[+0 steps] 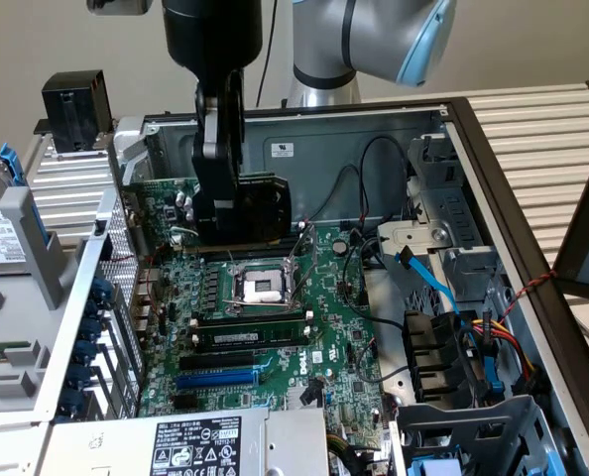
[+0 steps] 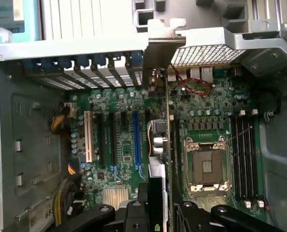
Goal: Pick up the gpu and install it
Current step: 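Insert the gpu into the slot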
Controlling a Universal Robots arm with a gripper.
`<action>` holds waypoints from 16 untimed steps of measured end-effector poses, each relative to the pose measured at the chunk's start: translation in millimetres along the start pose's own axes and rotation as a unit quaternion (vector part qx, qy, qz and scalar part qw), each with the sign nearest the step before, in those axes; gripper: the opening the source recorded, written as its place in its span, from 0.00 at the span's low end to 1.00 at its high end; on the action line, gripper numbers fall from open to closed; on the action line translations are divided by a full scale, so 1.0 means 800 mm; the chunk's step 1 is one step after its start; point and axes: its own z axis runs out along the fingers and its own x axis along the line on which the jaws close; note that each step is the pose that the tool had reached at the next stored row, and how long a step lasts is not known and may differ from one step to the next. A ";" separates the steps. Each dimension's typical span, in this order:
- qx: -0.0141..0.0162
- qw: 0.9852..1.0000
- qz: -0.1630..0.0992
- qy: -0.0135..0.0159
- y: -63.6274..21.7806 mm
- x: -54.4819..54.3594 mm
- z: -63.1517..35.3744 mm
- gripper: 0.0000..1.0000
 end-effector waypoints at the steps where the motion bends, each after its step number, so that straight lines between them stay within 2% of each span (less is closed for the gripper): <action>1: 0.000 1.000 -0.001 0.000 0.000 0.001 0.002 0.28; 7: -0.002 1.000 -0.011 0.001 -0.001 0.004 0.014 0.28; 12: -0.003 1.000 -0.023 0.001 -0.001 0.004 0.020 0.28; 16: -0.003 1.000 -0.024 0.001 -0.002 0.006 0.024 0.28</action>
